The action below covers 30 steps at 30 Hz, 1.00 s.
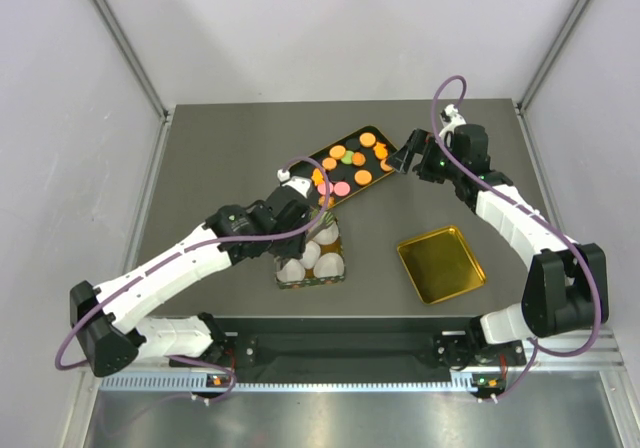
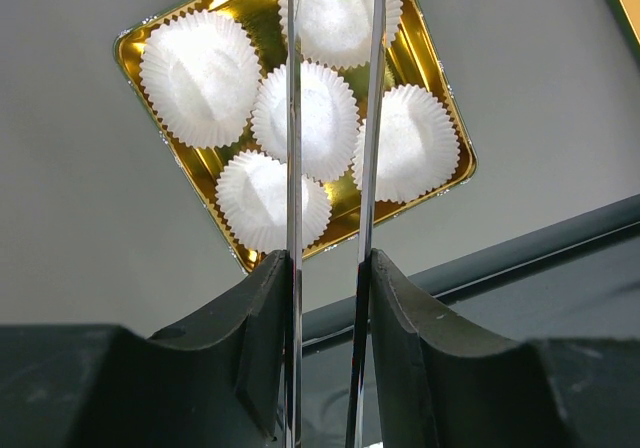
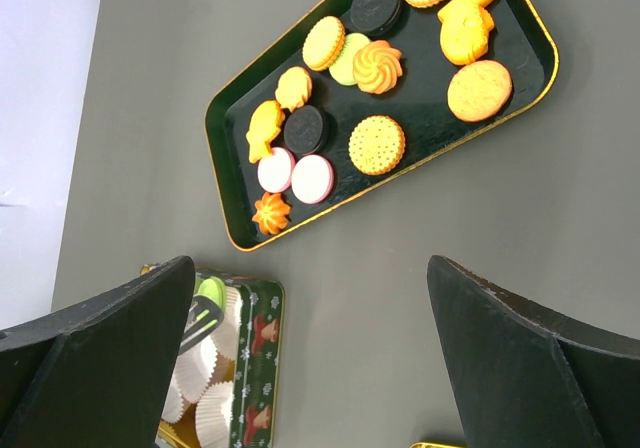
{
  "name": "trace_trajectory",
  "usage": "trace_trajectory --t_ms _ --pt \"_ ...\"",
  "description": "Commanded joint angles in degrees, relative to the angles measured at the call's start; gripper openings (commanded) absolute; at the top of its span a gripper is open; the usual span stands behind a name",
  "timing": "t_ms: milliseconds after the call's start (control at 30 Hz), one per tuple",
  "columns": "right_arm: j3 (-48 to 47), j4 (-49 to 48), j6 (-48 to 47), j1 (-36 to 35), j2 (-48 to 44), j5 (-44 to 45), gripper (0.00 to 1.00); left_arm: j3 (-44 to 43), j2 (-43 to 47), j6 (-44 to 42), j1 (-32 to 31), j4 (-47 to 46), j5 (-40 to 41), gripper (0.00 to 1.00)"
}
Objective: Pack the cookies
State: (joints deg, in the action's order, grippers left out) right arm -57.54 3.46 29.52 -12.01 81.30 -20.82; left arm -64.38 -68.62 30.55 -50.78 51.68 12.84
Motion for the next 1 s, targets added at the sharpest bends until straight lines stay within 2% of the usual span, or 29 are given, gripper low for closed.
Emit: trace_trajectory --t_ms 0,733,967 --pt "-3.0 -0.8 -1.3 -0.6 0.3 0.3 1.00 0.6 2.0 0.8 -0.5 0.5 -0.4 0.36" --pt "-3.3 -0.7 -1.4 -0.6 0.7 0.2 1.00 1.5 2.2 0.9 -0.7 1.0 -1.4 0.38" --pt "-3.2 -0.7 -1.4 -0.6 0.5 0.3 1.00 1.4 1.2 0.7 -0.6 -0.3 -1.2 0.43"
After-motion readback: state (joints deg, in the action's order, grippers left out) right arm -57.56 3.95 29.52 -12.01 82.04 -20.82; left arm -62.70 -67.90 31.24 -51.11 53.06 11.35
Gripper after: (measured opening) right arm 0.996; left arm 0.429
